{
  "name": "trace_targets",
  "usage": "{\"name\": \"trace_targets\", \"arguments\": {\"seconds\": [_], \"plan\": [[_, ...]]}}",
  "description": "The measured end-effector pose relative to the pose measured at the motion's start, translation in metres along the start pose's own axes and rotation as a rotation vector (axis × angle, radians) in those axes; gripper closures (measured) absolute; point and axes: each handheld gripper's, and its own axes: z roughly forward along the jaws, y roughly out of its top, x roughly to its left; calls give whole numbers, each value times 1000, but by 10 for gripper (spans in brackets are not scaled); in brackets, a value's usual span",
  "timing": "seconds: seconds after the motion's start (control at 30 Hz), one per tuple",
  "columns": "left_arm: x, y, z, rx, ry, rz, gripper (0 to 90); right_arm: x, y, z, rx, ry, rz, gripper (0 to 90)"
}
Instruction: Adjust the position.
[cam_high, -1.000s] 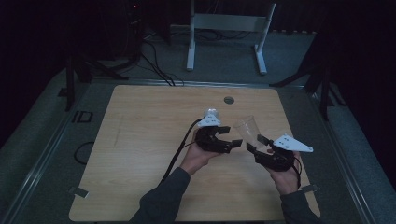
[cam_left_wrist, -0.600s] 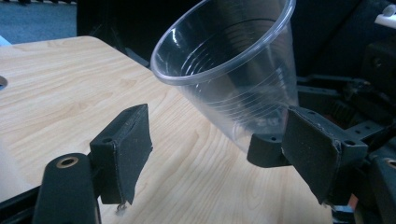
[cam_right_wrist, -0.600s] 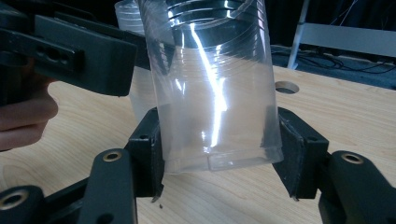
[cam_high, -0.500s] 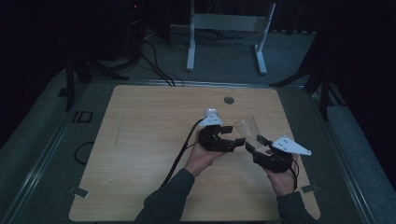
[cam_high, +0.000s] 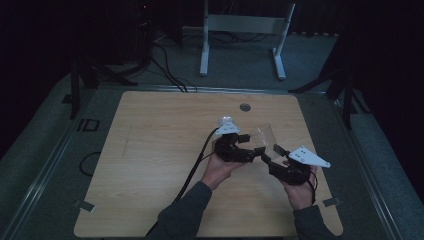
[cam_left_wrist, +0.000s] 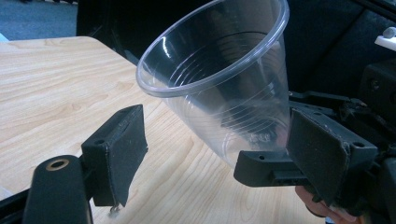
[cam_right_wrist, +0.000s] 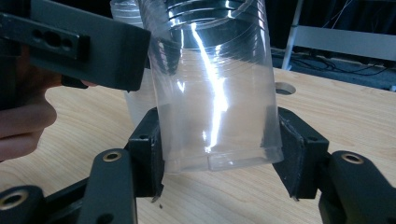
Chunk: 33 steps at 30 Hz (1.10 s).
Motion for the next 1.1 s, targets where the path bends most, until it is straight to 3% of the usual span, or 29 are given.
{"name": "trace_targets", "arguments": {"seconds": [0.4, 0.6, 0.83, 1.1], "plan": [[-2, 2, 6, -38, -3, -36, 188, 5, 0, 3, -10, -4, -12, 421], [0, 4, 8, -80, -14, -90, 188, 5, 0, 4, -11, -1, -9, 421], [1, 4, 10, -105, -7, -123, 188, 6, 0, 4, -11, 0, -3, 421], [-3, 4, 12, -138, 6, -125, 218, 7, -1, 5, -11, 1, -8, 420]]}}
